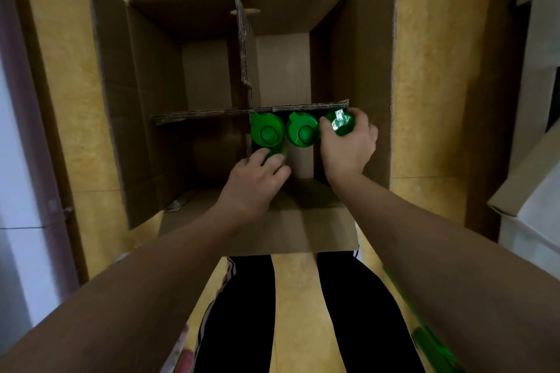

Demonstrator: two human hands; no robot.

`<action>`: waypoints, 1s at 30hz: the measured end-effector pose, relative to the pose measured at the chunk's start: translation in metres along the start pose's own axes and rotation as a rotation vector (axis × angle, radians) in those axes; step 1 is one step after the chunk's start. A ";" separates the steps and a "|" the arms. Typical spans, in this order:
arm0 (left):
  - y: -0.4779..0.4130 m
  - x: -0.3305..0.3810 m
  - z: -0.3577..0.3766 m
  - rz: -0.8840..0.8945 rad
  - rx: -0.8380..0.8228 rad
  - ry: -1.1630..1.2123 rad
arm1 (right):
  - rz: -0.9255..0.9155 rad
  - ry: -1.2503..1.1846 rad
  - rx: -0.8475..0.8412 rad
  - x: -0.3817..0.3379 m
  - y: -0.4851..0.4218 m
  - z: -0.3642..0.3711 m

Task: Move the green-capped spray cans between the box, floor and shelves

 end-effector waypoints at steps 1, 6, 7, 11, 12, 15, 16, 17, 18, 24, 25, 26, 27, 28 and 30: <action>-0.002 0.000 0.003 -0.001 -0.012 -0.002 | -0.010 -0.004 -0.002 0.002 -0.001 0.001; -0.002 -0.001 0.008 -0.011 -0.011 0.009 | -0.056 -0.024 -0.009 0.009 0.001 0.004; -0.001 -0.001 0.008 -0.012 -0.005 0.023 | -0.051 -0.045 -0.009 0.012 0.004 0.004; 0.004 0.003 0.004 0.018 0.065 0.056 | -0.005 -0.083 0.099 0.031 0.030 -0.005; 0.006 0.005 0.002 0.030 0.094 0.068 | 0.036 -0.075 0.126 0.039 0.038 -0.006; 0.008 0.008 -0.005 0.076 0.208 0.111 | 0.345 -0.051 -0.112 0.084 0.058 0.031; 0.009 0.008 -0.006 0.087 0.240 0.124 | 0.503 -0.127 -0.264 0.099 0.070 0.053; 0.009 0.007 -0.007 0.094 0.266 0.131 | 0.651 -0.262 -0.402 0.104 0.084 0.073; 0.009 0.007 -0.007 0.097 0.291 0.126 | 0.751 -0.410 -0.498 0.101 0.095 0.089; 0.017 0.002 -0.008 0.086 0.351 0.134 | 0.811 -0.657 -0.546 0.087 0.098 0.114; 0.017 0.000 -0.008 0.084 0.348 0.158 | 0.809 -0.650 -0.544 0.087 0.097 0.113; 0.016 -0.002 -0.007 0.078 0.342 0.190 | 0.811 -0.629 -0.534 0.089 0.097 0.111; 0.014 -0.004 -0.007 0.070 0.329 0.225 | 0.817 -0.614 -0.527 0.091 0.097 0.109; 0.013 -0.006 -0.006 0.066 0.315 0.259 | 0.825 -0.601 -0.520 0.093 0.097 0.108; 0.015 -0.006 -0.007 0.076 0.301 0.295 | 0.837 -0.571 -0.539 0.092 0.100 0.107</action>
Point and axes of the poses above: each hand's wrist, its own y-axis away from the middle knuckle, its own z-axis out of the palm, x = y × z, the point moved 10 cm from there along -y, towards the middle knuckle, and after that the axes turned 1 degree about -y, right-handed, at the moved point
